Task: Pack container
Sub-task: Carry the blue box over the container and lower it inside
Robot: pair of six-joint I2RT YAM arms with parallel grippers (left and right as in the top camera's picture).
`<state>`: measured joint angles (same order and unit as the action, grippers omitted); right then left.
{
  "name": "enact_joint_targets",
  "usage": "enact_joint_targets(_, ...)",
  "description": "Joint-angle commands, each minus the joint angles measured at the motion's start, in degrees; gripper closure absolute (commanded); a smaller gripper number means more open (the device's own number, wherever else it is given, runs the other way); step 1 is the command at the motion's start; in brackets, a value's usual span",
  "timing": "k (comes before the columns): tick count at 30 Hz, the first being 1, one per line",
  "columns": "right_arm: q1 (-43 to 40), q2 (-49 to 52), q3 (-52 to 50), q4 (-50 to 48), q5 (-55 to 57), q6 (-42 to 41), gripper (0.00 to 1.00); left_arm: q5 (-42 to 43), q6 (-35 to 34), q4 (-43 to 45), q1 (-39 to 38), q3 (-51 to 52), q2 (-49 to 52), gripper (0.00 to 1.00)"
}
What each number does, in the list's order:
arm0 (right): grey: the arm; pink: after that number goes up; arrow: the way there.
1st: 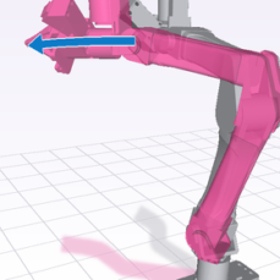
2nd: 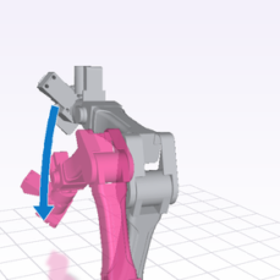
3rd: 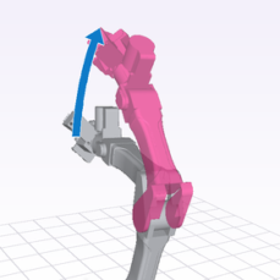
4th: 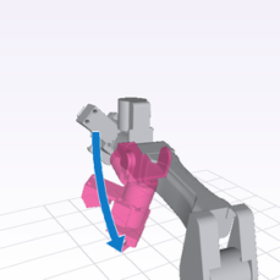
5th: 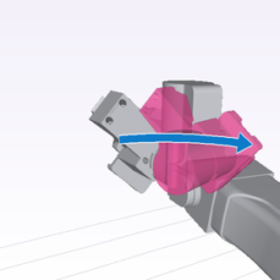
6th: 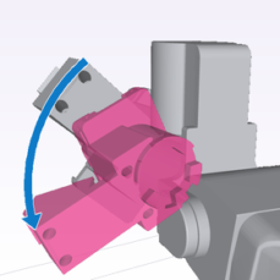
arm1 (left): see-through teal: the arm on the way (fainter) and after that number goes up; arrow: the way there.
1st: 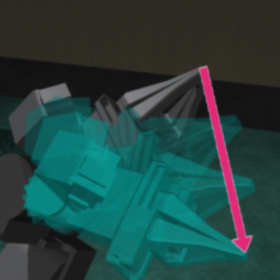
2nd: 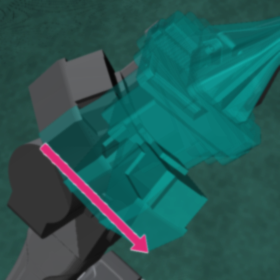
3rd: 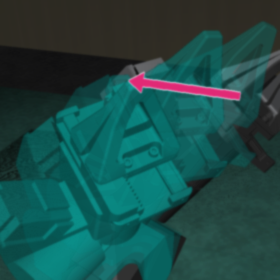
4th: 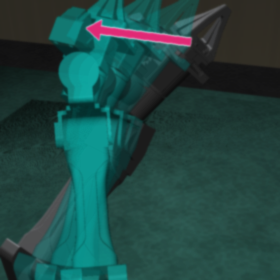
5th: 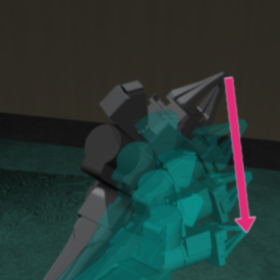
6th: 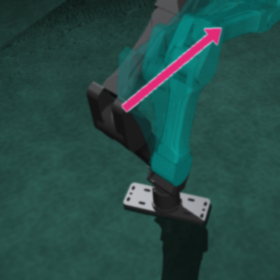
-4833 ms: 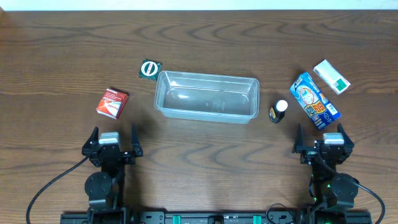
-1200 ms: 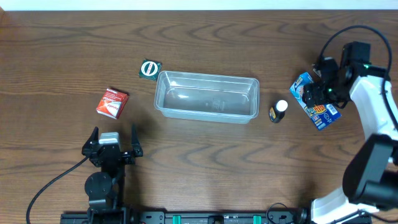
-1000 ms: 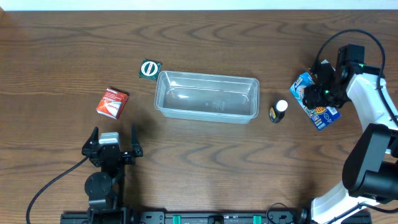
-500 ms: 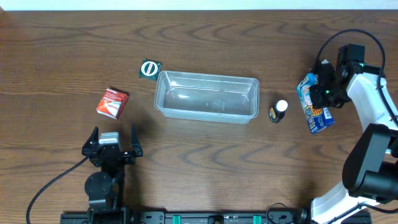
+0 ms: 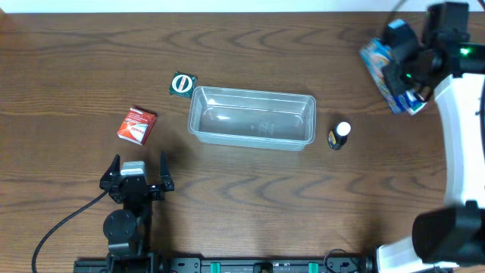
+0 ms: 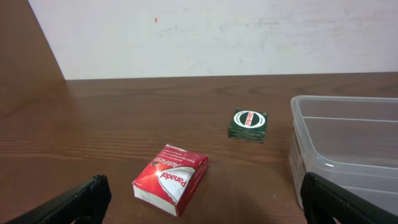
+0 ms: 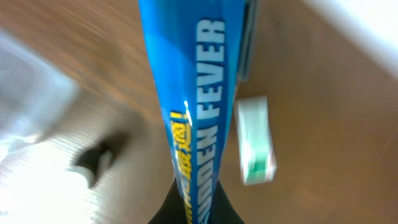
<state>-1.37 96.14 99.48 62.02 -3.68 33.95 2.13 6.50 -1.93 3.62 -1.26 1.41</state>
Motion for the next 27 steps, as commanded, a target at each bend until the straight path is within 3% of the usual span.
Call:
enact_joint_targets(1, 8.11, -3.06, 2.19, -0.52, -3.41, 14.93, 0.99, -1.55, 0.98, -2.12, -0.22, 1.03, -0.02, 0.02)
enact_joint_targets(6, 19.69, -2.64, 2.08, -2.12, -2.10, 24.28, 0.99, -1.55, 0.98, -2.12, -0.22, 1.03, -0.02, 0.02)
enact_joint_targets(11, 26.99, 0.09, 2.08, -2.03, 0.44, 25.03, 0.99, -1.55, 0.98, -2.12, -0.22, 1.03, -0.02, 0.02)
enact_joint_targets(27, 32.44, 14.58, 2.05, -2.25, 0.44, 19.10, 0.99, -1.55, 0.98, -2.12, -0.22, 1.03, -0.02, 0.02)
